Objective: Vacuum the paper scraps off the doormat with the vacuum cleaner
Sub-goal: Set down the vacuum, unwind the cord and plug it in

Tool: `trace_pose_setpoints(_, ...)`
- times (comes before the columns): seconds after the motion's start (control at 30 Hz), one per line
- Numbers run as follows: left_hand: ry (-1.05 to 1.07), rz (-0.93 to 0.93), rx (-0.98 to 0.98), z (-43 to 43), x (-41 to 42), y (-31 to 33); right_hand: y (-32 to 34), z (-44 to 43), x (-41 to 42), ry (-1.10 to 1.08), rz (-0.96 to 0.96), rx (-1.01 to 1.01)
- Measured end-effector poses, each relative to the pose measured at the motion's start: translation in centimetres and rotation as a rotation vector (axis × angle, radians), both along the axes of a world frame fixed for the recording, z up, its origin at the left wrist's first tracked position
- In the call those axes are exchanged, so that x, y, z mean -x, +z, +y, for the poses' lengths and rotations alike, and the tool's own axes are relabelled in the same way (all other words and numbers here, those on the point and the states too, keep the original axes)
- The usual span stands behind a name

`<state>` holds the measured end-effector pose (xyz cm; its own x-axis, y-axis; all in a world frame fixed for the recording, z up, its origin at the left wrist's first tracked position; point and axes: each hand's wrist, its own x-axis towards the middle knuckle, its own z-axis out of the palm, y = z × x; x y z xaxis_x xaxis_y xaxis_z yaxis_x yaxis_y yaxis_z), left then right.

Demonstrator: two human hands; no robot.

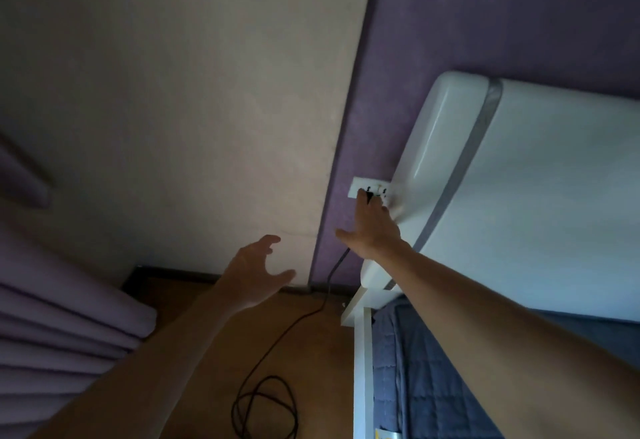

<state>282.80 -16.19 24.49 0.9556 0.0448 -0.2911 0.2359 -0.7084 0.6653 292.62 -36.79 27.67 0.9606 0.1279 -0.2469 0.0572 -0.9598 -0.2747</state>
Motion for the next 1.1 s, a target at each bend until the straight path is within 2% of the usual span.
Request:
trace_pose_setpoints(0.1,-0.039,0.018,-0.158,3.1,1.2,4.3,4.1,0.1,1.8,0.08,0.009,0.027)
trace_pose_setpoints(0.27,-0.064,0.013,-0.307,8.0,4.3,12.0,11.9,1.7,5.9,0.174,-0.04,0.067)
trace_pose_setpoints(0.5,-0.089,-0.089,-0.425,13.9,10.5,22.9,23.0,5.9,13.9,0.178,-0.151,0.056)
trace_pose_setpoints(0.67,-0.09,-0.18,-0.511,17.4,15.4,27.8,29.1,9.1,19.0,0.183,-0.219,0.061)
trace_pose_setpoints(0.83,-0.066,-0.177,-0.556,19.9,19.7,30.8,32.4,11.3,22.9,0.215,-0.252,0.094)
trace_pose_setpoints(1.1,-0.034,-0.124,-0.516,20.7,24.7,32.9,32.8,11.6,28.2,0.247,-0.216,0.208)
